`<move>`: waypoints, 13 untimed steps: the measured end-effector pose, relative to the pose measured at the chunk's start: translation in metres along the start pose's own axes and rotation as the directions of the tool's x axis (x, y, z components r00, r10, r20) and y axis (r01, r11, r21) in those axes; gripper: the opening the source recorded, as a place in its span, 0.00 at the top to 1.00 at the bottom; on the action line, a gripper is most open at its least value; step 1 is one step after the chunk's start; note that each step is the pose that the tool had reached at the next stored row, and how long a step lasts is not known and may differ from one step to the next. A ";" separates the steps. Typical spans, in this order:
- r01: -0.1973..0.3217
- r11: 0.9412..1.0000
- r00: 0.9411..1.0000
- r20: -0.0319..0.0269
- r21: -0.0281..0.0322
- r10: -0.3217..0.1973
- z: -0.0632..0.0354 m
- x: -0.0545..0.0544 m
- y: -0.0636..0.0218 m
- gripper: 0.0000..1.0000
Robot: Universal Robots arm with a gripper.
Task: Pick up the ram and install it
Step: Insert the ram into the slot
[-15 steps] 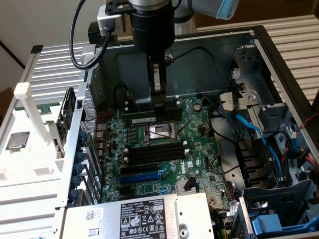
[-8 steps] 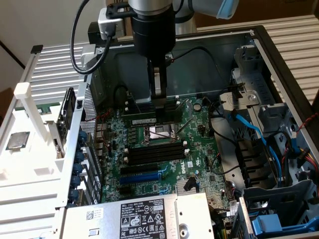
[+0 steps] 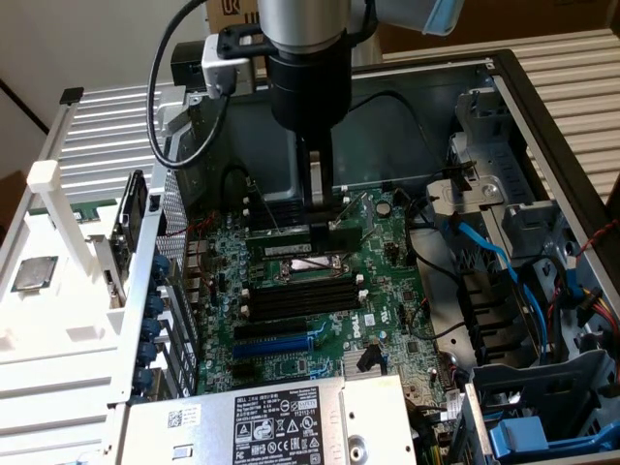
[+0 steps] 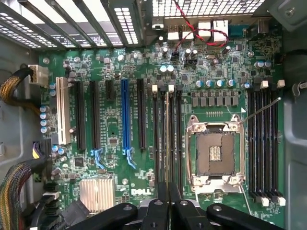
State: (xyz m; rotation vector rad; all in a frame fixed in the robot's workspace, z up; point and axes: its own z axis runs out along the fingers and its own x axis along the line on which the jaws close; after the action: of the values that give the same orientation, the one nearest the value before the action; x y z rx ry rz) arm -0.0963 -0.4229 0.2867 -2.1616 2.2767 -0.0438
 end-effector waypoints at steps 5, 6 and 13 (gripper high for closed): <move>-0.002 1.000 1.000 0.006 0.000 0.002 0.0112 0.005 -0.0004 0.88; -0.002 1.000 1.000 0.007 0.000 0.002 0.0131 0.005 -0.0004 0.88; -0.003 1.000 1.000 0.011 0.000 0.003 0.0277 0.008 0.0006 0.88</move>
State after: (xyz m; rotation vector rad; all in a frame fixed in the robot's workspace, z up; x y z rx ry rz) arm -0.0968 -0.4317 0.2591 -2.1533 2.2743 -0.0315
